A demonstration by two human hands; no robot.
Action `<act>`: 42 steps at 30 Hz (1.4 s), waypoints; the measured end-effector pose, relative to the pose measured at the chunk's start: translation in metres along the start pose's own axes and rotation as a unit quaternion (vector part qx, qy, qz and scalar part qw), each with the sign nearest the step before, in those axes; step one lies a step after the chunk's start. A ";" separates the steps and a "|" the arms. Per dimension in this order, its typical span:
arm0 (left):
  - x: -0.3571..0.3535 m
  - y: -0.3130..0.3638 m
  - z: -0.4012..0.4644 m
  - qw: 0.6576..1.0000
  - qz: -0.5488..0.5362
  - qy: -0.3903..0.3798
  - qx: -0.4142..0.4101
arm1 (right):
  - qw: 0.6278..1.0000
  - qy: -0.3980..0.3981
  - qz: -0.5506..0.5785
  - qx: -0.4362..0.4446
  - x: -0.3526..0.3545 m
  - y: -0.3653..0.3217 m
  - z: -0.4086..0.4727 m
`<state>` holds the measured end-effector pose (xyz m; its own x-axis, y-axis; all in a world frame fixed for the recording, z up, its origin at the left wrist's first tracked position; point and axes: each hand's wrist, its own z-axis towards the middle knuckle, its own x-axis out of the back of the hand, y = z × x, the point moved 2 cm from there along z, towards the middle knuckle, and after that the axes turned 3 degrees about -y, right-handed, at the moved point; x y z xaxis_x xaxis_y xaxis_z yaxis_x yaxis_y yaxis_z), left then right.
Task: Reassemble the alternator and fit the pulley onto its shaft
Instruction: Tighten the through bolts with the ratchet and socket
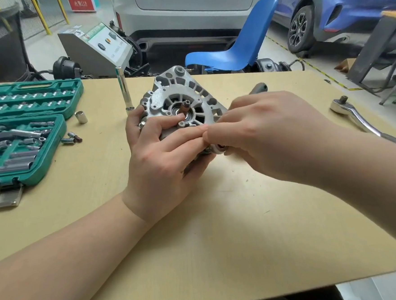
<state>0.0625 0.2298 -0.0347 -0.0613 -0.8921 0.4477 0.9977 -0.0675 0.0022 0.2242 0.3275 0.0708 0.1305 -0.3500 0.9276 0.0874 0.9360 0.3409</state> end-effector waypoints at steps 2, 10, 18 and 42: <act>0.000 0.000 0.000 1.000 -0.004 0.004 0.002 | 1.000 0.012 0.012 -0.013 -0.004 0.000 -0.004; 0.000 0.001 0.000 1.000 -0.017 0.006 0.009 | 0.952 0.119 0.208 -0.189 -0.039 -0.015 -0.022; 0.001 0.000 0.000 1.000 0.001 -0.010 -0.002 | 0.996 0.083 0.026 -0.020 -0.016 0.001 -0.009; -0.003 -0.001 0.000 1.000 -0.016 -0.002 0.011 | 0.872 0.123 0.352 -0.318 -0.039 -0.028 -0.025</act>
<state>0.0620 0.2327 -0.0363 -0.0940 -0.8878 0.4506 0.9956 -0.0870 0.0362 0.2410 0.3135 0.0215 0.5743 0.2327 0.7849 0.4189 0.7402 -0.5259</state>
